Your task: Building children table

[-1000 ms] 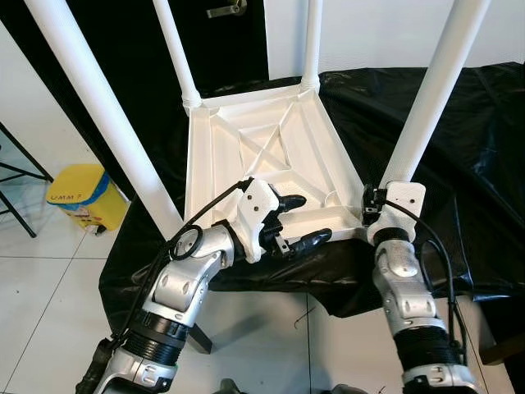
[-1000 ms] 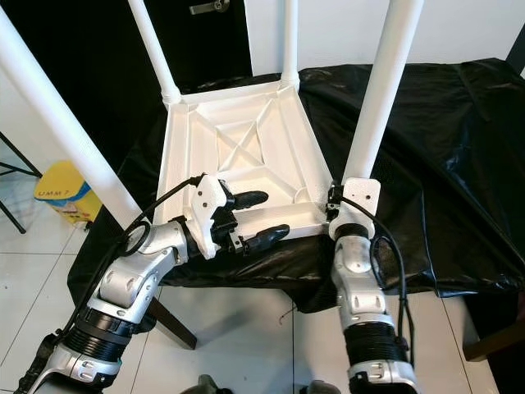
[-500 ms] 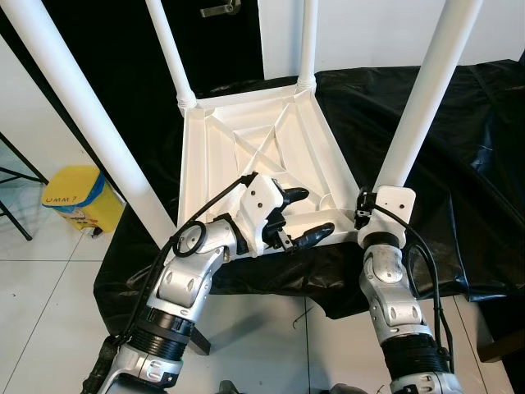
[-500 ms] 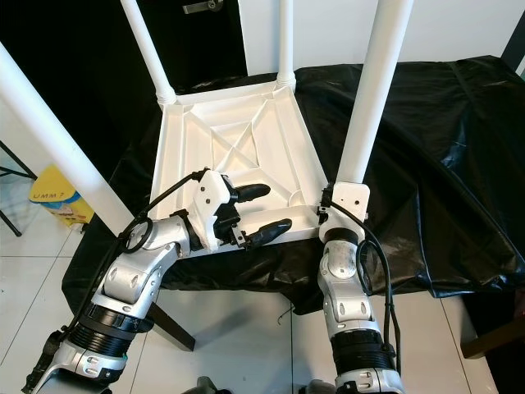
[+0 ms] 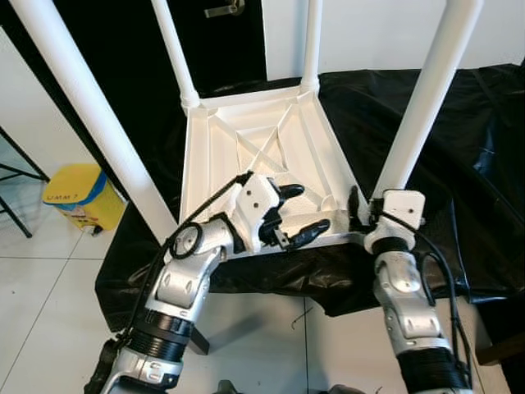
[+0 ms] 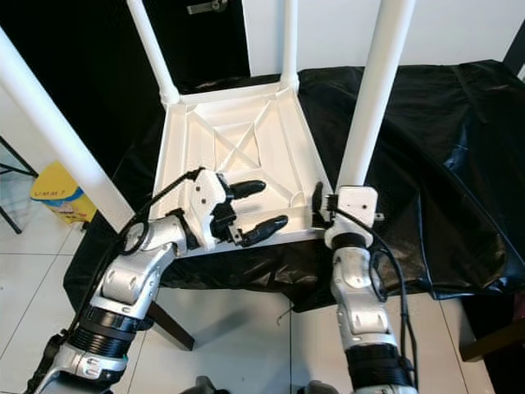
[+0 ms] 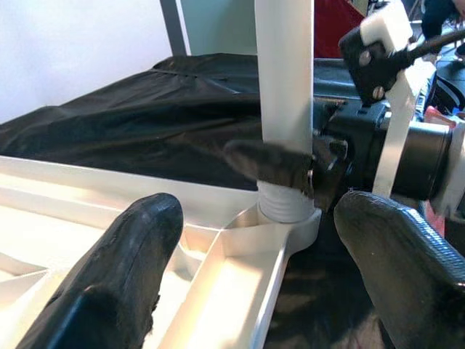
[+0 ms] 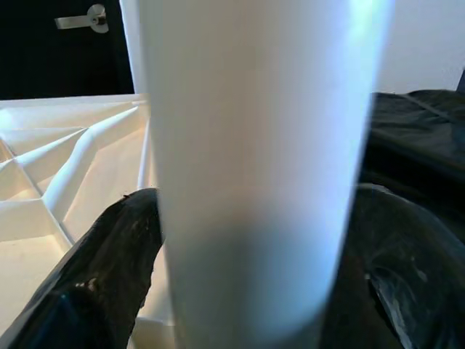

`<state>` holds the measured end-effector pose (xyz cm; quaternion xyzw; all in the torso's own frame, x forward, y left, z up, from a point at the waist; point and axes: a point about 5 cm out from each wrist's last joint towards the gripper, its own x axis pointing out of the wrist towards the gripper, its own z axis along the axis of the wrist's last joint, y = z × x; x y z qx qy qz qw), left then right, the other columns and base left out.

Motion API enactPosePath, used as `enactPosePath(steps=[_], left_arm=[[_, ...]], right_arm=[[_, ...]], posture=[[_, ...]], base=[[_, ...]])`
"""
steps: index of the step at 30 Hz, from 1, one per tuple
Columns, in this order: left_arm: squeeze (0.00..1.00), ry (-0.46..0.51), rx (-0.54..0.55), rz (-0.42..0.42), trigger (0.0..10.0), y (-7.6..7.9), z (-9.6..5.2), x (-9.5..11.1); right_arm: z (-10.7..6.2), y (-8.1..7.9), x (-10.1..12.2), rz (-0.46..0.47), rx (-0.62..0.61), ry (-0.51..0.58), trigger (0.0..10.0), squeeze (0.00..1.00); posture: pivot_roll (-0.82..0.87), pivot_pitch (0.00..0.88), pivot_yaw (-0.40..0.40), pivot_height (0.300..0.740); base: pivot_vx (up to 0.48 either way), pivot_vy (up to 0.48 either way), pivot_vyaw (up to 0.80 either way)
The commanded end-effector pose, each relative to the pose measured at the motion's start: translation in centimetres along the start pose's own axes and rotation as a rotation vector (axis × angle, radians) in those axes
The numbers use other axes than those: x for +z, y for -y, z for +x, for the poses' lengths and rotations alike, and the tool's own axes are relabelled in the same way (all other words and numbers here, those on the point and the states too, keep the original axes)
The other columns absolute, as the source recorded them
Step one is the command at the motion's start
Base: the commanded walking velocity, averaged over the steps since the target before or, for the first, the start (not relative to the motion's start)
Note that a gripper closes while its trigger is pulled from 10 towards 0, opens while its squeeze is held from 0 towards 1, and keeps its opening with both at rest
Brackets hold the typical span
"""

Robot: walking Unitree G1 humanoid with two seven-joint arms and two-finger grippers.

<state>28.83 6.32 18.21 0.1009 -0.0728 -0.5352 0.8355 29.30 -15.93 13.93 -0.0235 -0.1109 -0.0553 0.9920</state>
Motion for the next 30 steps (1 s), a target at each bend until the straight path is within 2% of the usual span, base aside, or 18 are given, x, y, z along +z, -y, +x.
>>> enactPosePath(steps=[1,2,3,4,6,7,9,14,18,23,24,25,26,27,30], left_arm=[[0.0,-0.009,0.205,0.005,10.0,-1.0,-0.2,-0.2],[0.0,-0.009,0.205,0.005,10.0,-1.0,-0.2,-0.2],[0.0,0.018,0.172,-0.012,10.0,-0.5,-0.4,-0.3],[0.0,0.018,0.172,-0.012,10.0,-0.5,-0.4,-0.3],[0.0,0.031,0.119,-0.053,10.0,0.3,-0.8,-1.1],[0.0,0.031,0.119,-0.053,10.0,0.3,-0.8,-1.1],[0.0,0.023,0.092,-0.075,10.0,0.7,-1.0,-1.6],[0.0,0.009,0.074,-0.07,10.0,0.7,-1.1,-1.7],[0.0,0.004,0.035,-0.063,10.0,0.8,-1.0,-1.6],[0.0,0.006,0.01,-0.056,10.0,1.1,-0.8,-1.5],[0.0,0.006,0.002,-0.057,10.0,1.2,-0.7,-1.5],[0.0,0.006,0.002,-0.057,10.0,1.2,-0.7,-1.5],[0.0,0.006,-0.004,-0.054,10.0,1.3,-0.7,-1.5],[0.0,0.008,-0.011,-0.057,10.0,1.4,-0.7,-1.4],[0.0,0.008,-0.017,-0.059,10.0,1.5,-0.8,-1.5]], right_arm=[[-0.2,-0.1,-0.1,0.013,0.008,-0.001,10.0,1.0],[-0.2,-0.1,-0.1,0.013,0.008,-0.001,10.0,1.0],[-0.4,0.4,-0.1,0.008,0.08,0.017,10.0,0.0],[-0.4,0.4,-0.1,0.008,0.08,0.017,10.0,0.0],[-0.5,1.4,-0.4,0.005,0.238,0.019,10.0,0.0],[-0.5,1.4,-0.4,0.005,0.238,0.019,10.0,0.0],[-0.1,2.1,-0.3,-0.019,0.35,0.024,10.0,0.0],[0.6,2.6,-0.3,-0.031,0.453,0.014,10.0,0.0],[1.5,2.9,-0.5,-0.012,0.614,-0.038,10.0,0.0],[1.8,2.9,-0.8,-0.014,0.697,-0.059,10.0,0.0],[1.9,3.0,-0.9,-0.021,0.712,-0.062,3.5,0.0],[1.9,3.0,-0.9,-0.021,0.712,-0.062,3.5,0.0],[2.0,3.1,-1.0,-0.023,0.722,-0.064,0.3,0.0],[2.1,3.2,-1.1,-0.029,0.732,-0.073,0.0,0.0],[2.2,3.5,-1.5,-0.037,0.753,-0.092,0.0,0.0]], posture=[[-0.13,0.012,0.03,0.74],[-0.13,0.012,0.03,0.74],[-0.14,0.016,0.037,0.74],[-0.14,0.016,0.037,0.74],[-0.14,0.018,0.036,0.74],[-0.14,0.018,0.036,0.74],[-0.14,0.012,0.037,0.74],[-0.13,0.005,0.039,0.74],[-0.12,0.0,0.047,0.74],[-0.11,0.0,0.048,0.74],[-0.11,0.0,0.047,0.74],[-0.11,0.0,0.047,0.74],[-0.11,0.0,0.046,0.74],[-0.1,0.0,0.042,0.74],[-0.1,0.004,0.037,0.74]], base=[[0.0,0.0,0.0],[0.0,0.0,0.0],[0.0,0.0,0.0],[0.0,0.0,0.0],[0.0,0.0,0.0],[0.0,0.0,0.0],[0.0,0.0,0.0],[0.0,0.0,0.0],[0.0,0.0,0.0],[0.0,0.0,0.0],[0.0,0.0,0.0],[0.0,0.0,0.0],[0.0,0.0,0.0],[0.0,0.0,0.0],[0.0,0.0,0.0]])
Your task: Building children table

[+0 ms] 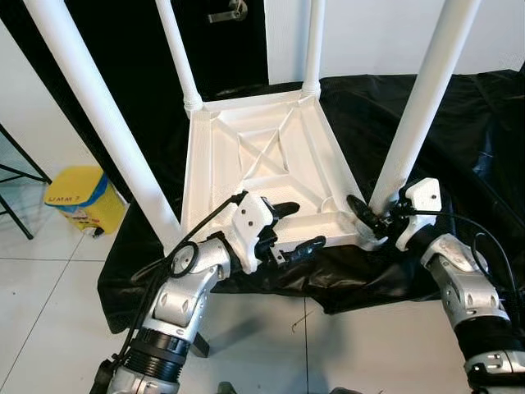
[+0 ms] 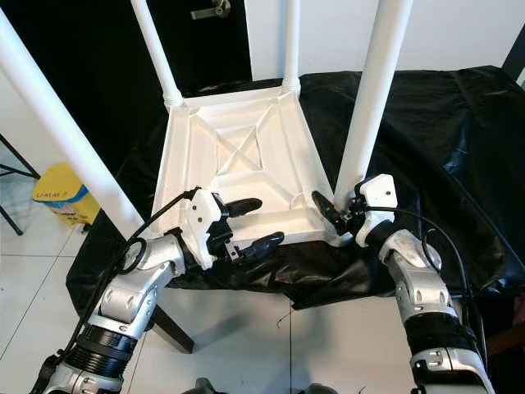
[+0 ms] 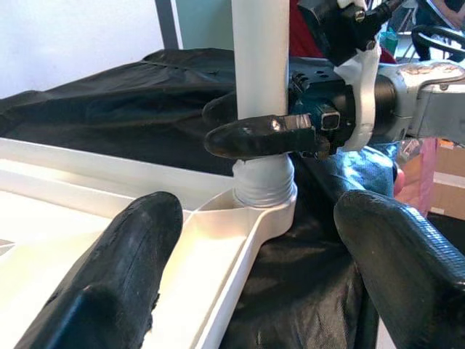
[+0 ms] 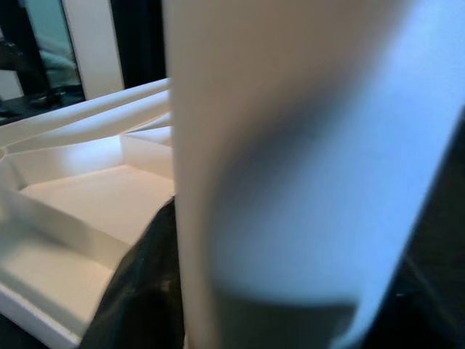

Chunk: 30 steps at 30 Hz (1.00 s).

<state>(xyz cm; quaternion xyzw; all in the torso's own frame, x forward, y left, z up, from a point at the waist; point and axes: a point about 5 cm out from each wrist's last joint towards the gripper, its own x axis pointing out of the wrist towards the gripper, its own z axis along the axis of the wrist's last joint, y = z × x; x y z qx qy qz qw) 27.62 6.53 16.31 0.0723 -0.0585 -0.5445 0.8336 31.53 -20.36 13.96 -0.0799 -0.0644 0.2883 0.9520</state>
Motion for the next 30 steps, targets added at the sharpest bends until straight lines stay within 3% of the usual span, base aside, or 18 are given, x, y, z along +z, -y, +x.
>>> enactPosePath(steps=[1,6,7,9,10,18,30], left_arm=[[0.0,-0.002,-0.001,0.005,10.0,0.05,-0.09,0.06],[0.0,-0.003,0.002,0.003,10.0,0.09,-0.11,0.04],[0.0,-0.002,0.003,-0.001,10.0,0.09,-0.13,0.06],[0.0,0.0,0.003,-0.004,10.0,0.09,-0.15,0.07],[0.0,0.005,0.004,-0.013,10.0,0.02,-0.14,0.09],[0.0,0.013,0.004,-0.023,10.0,-0.08,0.07,0.08],[0.0,0.023,0.021,-0.022,10.0,-0.53,0.03,0.23]], right_arm=[[0.03,-0.71,-0.88,0.016,0.052,-0.03,0.0,0.0],[-0.06,-0.45,-1.23,0.011,0.061,-0.048,0.0,0.0],[-0.04,-0.35,-1.31,0.009,0.058,-0.053,2.5,0.0],[-0.03,-0.29,-1.35,0.008,0.055,-0.055,2.5,0.0],[0.03,-0.17,-1.32,0.007,0.047,-0.052,10.0,0.0],[0.11,0.06,-1.43,0.009,0.004,-0.042,10.0,0.0],[0.22,-0.05,-1.7,0.027,-0.181,0.0,10.0,0.0]], posture=[[-0.1,0.005,0.036,0.74],[-0.1,0.009,0.037,0.74],[-0.11,0.01,0.038,0.74],[-0.11,0.01,0.038,0.74],[-0.12,0.019,0.041,0.74],[-0.12,0.013,0.031,0.74],[-0.1,0.0,0.015,0.74]], base=[[0.0,0.0,0.0],[0.0,0.0,0.0],[0.0,0.0,0.0],[0.0,0.0,0.0],[0.0,0.0,0.0],[0.0,0.0,0.0],[0.0,0.0,0.0]])
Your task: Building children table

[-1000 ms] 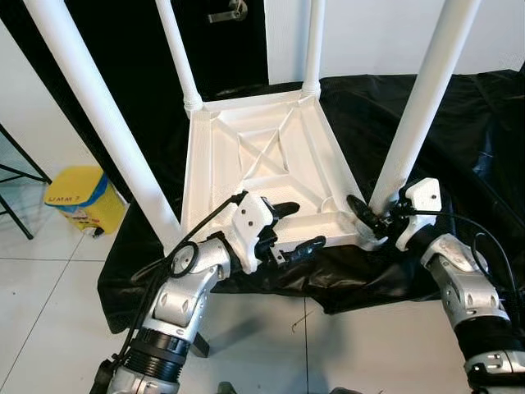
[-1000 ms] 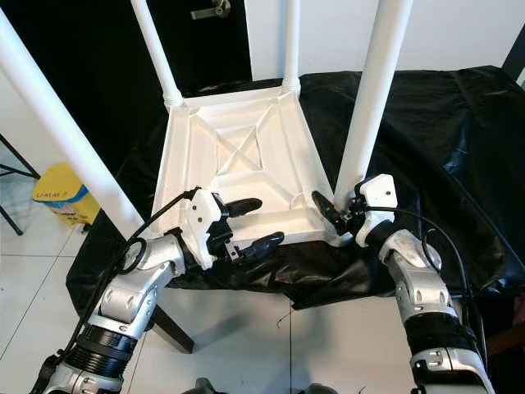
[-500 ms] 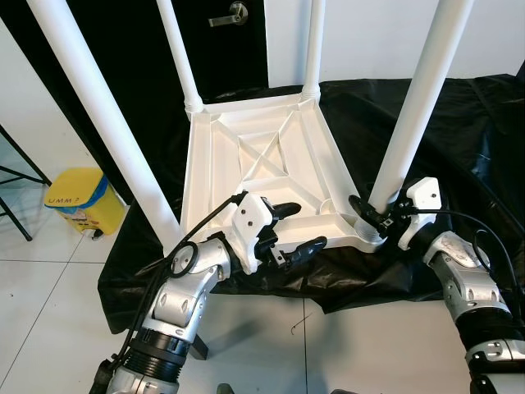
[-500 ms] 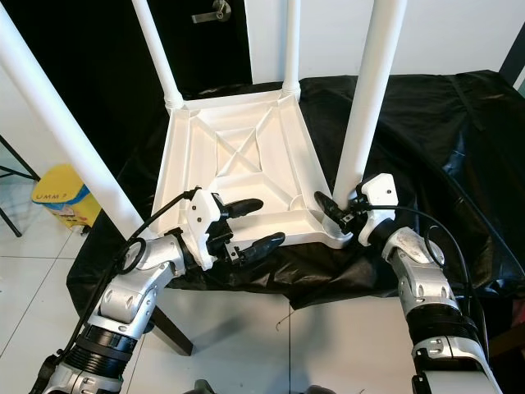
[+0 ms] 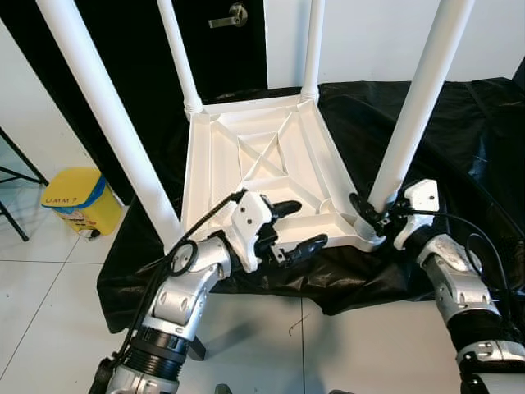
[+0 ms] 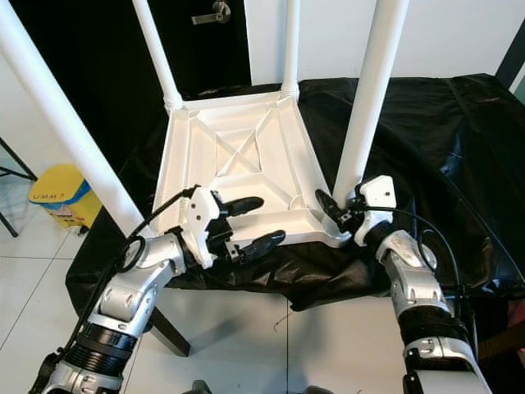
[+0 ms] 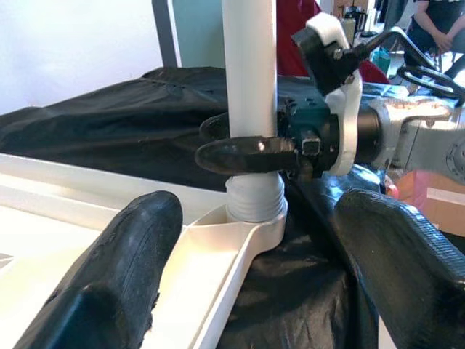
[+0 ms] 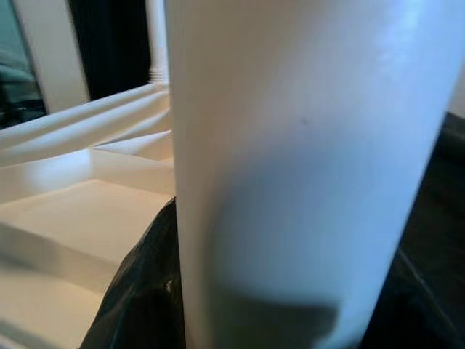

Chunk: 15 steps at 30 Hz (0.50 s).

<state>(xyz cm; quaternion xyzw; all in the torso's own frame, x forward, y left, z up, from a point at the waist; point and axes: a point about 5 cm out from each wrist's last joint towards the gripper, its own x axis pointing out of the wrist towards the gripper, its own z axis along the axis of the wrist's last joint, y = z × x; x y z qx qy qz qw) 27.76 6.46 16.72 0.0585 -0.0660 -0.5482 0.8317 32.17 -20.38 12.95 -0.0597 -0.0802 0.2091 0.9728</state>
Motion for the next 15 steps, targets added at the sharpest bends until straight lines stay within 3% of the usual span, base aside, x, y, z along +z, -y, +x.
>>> enactPosePath(steps=[1,7,10,15], left_arm=[[0.0,-0.005,0.027,-0.006,10.0,-0.3,-0.1,-0.2],[0.0,-0.005,0.028,-0.013,10.0,-0.2,-0.1,-0.4],[0.0,0.003,0.033,-0.03,10.0,0.0,-0.1,-0.5],[0.0,0.005,0.036,-0.036,10.0,0.1,-0.1,-0.6]], right_arm=[[-0.3,-0.2,-0.7,-0.007,-0.041,-0.03,10.0,0.0],[-0.6,-0.8,-1.0,0.017,-0.14,-0.024,10.0,0.0],[-1.0,-1.8,-1.6,0.024,-0.318,-0.062,10.0,0.0],[-1.1,-2.9,-1.8,0.044,-0.381,-0.072,10.0,0.0]], posture=[[-0.1,0.0,0.015,0.74],[-0.11,0.0,0.01,0.74],[-0.11,0.0,0.007,0.74],[-0.1,0.0,0.004,0.74]], base=[[0.0,0.0,0.0],[0.0,0.0,0.0],[0.0,0.0,0.0],[0.0,0.0,0.0]])
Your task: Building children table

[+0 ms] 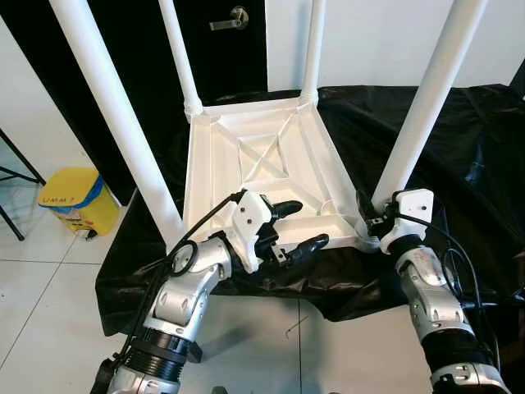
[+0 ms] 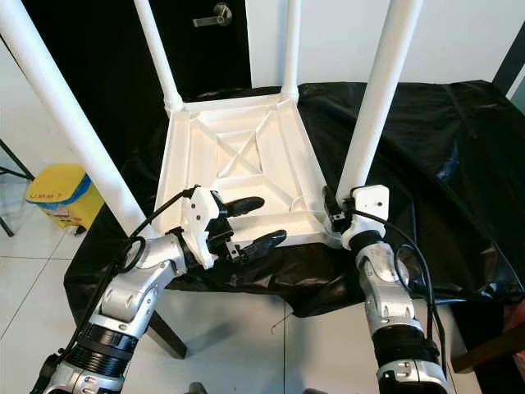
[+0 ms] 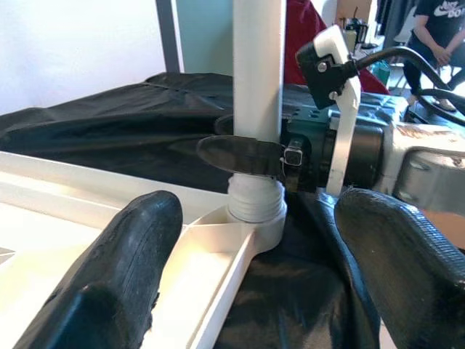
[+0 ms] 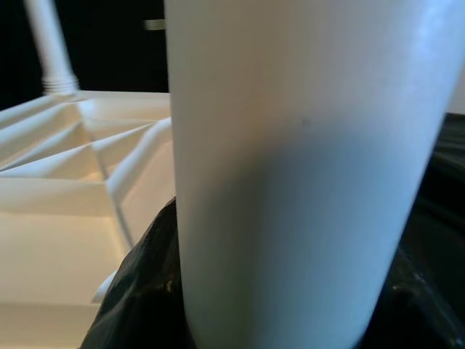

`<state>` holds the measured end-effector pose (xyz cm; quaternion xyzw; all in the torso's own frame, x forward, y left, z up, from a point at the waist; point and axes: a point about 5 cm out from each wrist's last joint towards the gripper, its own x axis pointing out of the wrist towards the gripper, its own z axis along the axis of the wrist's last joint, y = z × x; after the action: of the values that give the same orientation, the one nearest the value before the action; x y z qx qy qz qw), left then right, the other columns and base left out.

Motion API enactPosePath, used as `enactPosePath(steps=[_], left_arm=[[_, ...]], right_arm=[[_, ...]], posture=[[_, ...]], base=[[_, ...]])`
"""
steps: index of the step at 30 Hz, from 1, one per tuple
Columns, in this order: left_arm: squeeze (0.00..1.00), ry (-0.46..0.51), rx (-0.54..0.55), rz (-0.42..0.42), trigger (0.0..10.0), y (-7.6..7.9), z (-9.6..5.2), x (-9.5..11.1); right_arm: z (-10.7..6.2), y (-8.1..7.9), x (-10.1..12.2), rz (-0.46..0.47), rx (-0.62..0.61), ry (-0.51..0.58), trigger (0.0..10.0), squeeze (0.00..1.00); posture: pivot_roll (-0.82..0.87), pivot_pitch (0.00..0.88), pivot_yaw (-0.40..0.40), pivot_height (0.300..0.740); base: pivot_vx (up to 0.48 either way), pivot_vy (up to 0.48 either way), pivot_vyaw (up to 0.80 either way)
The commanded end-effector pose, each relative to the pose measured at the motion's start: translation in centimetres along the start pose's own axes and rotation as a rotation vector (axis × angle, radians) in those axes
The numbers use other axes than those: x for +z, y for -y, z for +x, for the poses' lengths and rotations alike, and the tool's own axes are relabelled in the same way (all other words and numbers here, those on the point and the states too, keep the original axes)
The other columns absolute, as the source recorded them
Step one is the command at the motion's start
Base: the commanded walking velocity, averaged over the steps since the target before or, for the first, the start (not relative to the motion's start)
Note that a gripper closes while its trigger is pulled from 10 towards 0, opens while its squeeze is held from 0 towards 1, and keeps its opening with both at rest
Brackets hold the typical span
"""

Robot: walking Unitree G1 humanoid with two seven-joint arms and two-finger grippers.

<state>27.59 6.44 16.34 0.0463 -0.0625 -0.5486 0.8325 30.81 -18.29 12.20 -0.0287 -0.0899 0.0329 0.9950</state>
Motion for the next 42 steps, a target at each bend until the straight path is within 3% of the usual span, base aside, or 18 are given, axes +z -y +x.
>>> enactPosePath(steps=[1,10,12,18,19,24,25,27,28,33,35,36,38,42], left_arm=[[0.0,-0.002,0.036,-0.013,10.0,-0.1,-0.1,-0.3],[0.0,0.004,0.039,-0.017,10.0,-0.1,0.1,-0.2],[0.0,0.008,0.04,-0.019,10.0,-0.1,0.1,-0.1],[0.0,0.014,0.048,-0.024,10.0,-0.3,0.0,0.0],[0.0,0.017,0.053,-0.026,10.0,-0.3,-0.1,0.0],[0.0,0.024,0.067,-0.027,10.0,-0.5,-0.1,0.2],[0.0,0.025,0.073,-0.027,10.0,-0.5,-0.2,0.2],[0.0,0.025,0.078,-0.028,10.0,-0.5,-0.3,0.2],[0.0,0.025,0.082,-0.03,10.0,-0.6,-0.3,0.2],[0.0,0.024,0.087,-0.032,10.0,-0.6,-0.4,0.1],[0.0,0.018,0.095,-0.026,10.0,-0.7,-0.5,0.1],[0.0,0.018,0.095,-0.026,10.0,-0.7,-0.5,0.1],[0.0,0.018,0.102,-0.022,10.0,-0.9,-0.4,0.1],[0.0,0.021,0.103,-0.021,10.0,-1.0,-0.3,0.2]], right_arm=[[-0.9,-0.8,-1.5,0.005,-0.052,-0.083,10.0,0.0],[-1.5,-3.5,-1.9,0.058,-0.178,-0.117,10.0,0.0],[-1.5,-4.8,-1.8,0.086,-0.18,-0.123,10.0,0.0],[-1.5,-5.3,-1.6,0.099,-0.171,-0.117,10.0,0.0],[-1.4,-5.3,-1.3,0.101,-0.167,-0.107,10.0,1.0],[-1.3,-5.0,-0.4,0.113,-0.15,-0.059,10.0,1.0],[-1.2,-4.9,-0.2,0.118,-0.116,-0.051,10.0,0.59],[-1.2,-4.8,0.0,0.121,-0.078,-0.049,10.0,0.59],[-1.3,-4.7,0.1,0.135,-0.037,-0.04,10.0,0.0],[-1.5,-4.2,0.3,0.138,0.035,-0.027,10.0,0.0],[-1.6,-3.1,0.3,0.095,0.182,-0.028,10.0,0.0],[-1.6,-3.1,0.3,0.095,0.182,-0.028,10.0,0.0],[-1.5,-2.0,0.1,0.059,0.301,-0.042,10.0,0.0],[-1.2,-1.1,0.2,0.034,0.371,-0.058,10.0,0.0]], posture=[[-0.1,0.0,0.004,0.74],[-0.1,0.0,0.008,0.74],[-0.1,0.0,0.016,0.74],[-0.1,0.0,0.015,0.74],[-0.1,0.0,0.013,0.74],[-0.1,0.0,0.01,0.74],[-0.1,0.0,0.01,0.74],[-0.1,0.0,0.01,0.74],[-0.1,0.0,0.009,0.74],[-0.1,0.0,0.01,0.74],[-0.11,0.0,0.012,0.74],[-0.11,0.0,0.012,0.74],[-0.11,0.0,0.018,0.74],[-0.11,0.0,0.024,0.74]], base=[[0.0,0.0,0.0],[0.0,0.0,0.0],[0.0,0.0,0.0],[0.0,0.0,0.0],[0.0,0.0,0.0],[0.0,0.0,0.0],[0.0,0.0,0.0],[0.0,0.0,0.0],[0.0,0.0,0.0],[0.0,0.0,0.0],[0.0,0.0,0.0],[0.0,0.0,0.0],[0.0,0.0,0.0],[0.0,0.0,0.0]])
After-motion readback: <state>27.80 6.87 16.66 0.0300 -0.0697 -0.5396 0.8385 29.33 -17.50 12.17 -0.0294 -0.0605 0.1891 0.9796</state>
